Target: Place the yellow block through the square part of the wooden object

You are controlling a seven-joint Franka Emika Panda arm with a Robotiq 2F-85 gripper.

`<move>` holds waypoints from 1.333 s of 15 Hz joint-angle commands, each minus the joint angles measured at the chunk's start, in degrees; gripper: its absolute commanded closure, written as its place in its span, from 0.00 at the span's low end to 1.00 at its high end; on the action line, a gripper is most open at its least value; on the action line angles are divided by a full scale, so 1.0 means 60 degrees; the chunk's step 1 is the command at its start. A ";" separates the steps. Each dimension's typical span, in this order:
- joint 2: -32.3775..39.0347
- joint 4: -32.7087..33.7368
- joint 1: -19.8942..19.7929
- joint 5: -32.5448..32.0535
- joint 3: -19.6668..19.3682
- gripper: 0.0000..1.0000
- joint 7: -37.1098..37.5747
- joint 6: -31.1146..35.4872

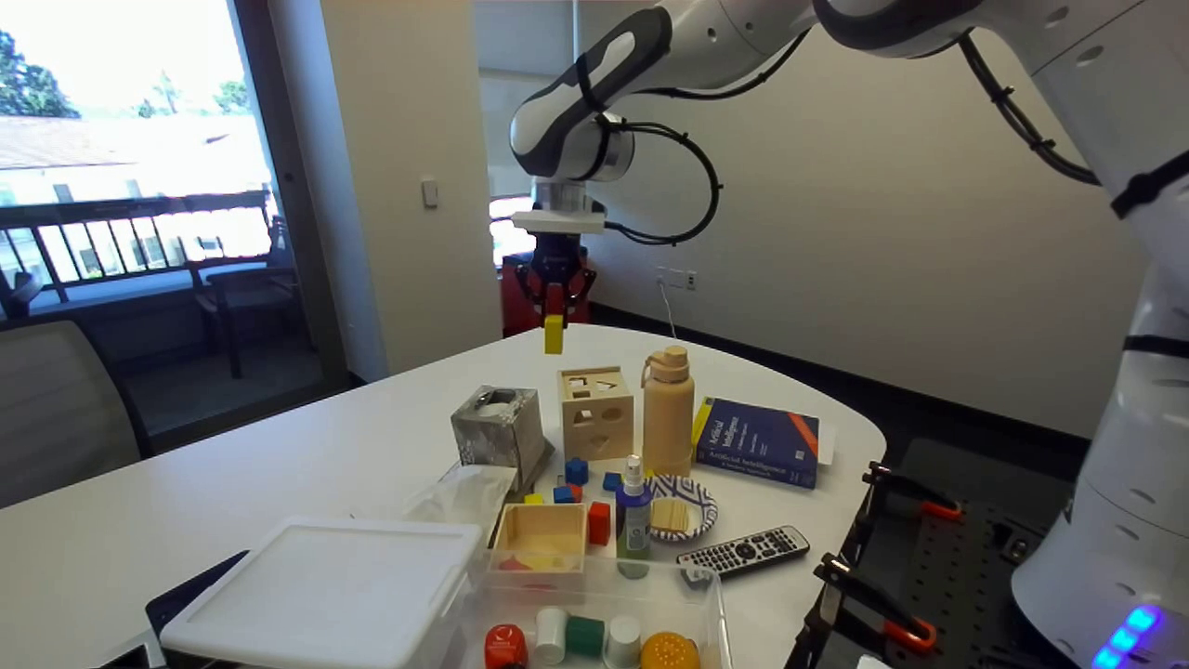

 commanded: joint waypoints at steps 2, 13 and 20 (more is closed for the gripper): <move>0.1202 0.2005 -0.0373 -0.0327 -0.0103 0.92 -0.0653 -0.1473; 0.3731 0.5377 -0.1020 -0.0514 -0.0285 0.92 -0.1276 -0.2948; 0.4551 0.6122 -0.1205 -0.0508 -0.0279 0.92 -0.1274 -0.2961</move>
